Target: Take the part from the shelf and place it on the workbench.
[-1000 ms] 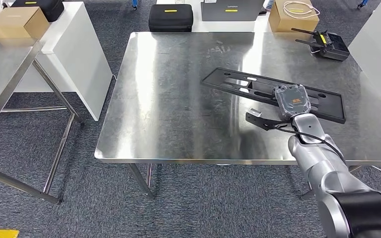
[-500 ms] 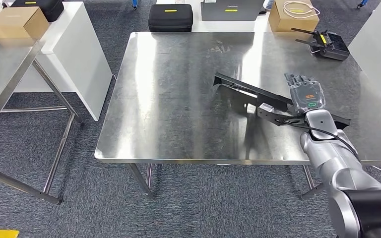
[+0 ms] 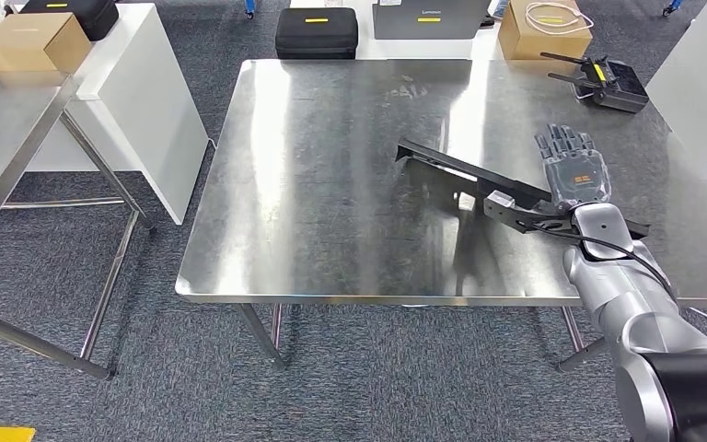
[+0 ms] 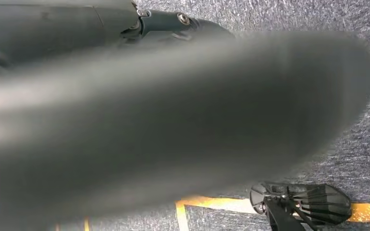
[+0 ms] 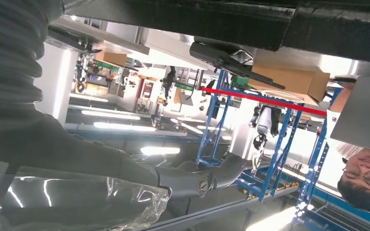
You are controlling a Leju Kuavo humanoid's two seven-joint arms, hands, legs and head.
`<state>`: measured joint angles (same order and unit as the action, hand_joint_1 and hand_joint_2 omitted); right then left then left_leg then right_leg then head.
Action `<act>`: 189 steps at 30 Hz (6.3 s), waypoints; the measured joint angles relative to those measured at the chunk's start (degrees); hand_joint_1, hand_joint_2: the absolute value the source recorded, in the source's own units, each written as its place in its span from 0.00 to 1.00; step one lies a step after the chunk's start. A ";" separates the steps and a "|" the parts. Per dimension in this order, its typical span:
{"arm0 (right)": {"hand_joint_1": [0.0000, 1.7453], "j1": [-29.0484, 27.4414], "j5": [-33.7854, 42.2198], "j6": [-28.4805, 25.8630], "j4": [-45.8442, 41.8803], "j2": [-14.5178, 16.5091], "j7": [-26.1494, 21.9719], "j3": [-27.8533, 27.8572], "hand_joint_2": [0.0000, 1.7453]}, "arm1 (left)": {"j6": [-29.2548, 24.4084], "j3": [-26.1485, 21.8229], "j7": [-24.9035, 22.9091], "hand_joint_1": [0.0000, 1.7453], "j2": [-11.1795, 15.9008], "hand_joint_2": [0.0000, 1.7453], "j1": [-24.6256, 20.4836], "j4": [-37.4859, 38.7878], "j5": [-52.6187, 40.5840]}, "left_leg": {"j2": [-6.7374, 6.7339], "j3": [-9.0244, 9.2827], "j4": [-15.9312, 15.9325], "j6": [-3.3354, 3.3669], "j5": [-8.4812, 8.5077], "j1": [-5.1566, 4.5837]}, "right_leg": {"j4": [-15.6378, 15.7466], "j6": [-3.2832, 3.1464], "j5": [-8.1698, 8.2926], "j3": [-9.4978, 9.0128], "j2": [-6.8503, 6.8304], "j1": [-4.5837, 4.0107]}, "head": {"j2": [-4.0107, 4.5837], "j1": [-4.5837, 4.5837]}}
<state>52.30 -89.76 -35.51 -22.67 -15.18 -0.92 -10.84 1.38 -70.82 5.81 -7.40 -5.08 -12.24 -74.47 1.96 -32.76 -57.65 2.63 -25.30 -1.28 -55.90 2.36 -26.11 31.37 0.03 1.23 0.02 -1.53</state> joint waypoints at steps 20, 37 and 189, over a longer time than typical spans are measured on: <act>0.00 -6.06 12.74 2.41 -0.82 -10.74 -7.34 9.34 0.00 | 3.87 -1.21 -3.56 0.00 -1.38 0.00 0.38 0.04 1.07 | 0.48 -0.06 -0.03 0.03 -0.02 -0.04 | 0.18 0.02 -0.02 -0.07 -0.47 0.05 | 0.00 -0.01; 0.00 -40.38 24.92 13.98 -23.31 -15.98 -19.69 38.08 0.00 | 10.47 -1.11 -1.78 0.00 -2.90 0.00 0.83 0.15 1.20 | 0.34 -0.09 0.03 0.35 -0.26 -0.06 | 0.33 0.23 -0.15 -0.18 -0.39 0.04 | 0.00 -0.02; 0.00 -46.73 35.82 16.76 8.19 27.42 -24.71 88.18 1.00 | -9.23 -0.54 -5.74 0.00 -5.80 0.00 1.02 0.31 -2.78 | -0.18 0.93 1.05 1.62 0.04 0.59 | -12.59 1.07 -5.36 5.80 0.08 0.22 | 0.00 0.24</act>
<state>5.57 -53.94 -18.74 -14.47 12.23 -25.63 77.34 -7.86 -71.35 0.07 -13.20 -4.06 -11.93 -77.25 1.78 -31.83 -56.60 4.25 -25.26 -0.69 -68.49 3.42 -31.47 37.17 0.11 1.46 0.02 -1.29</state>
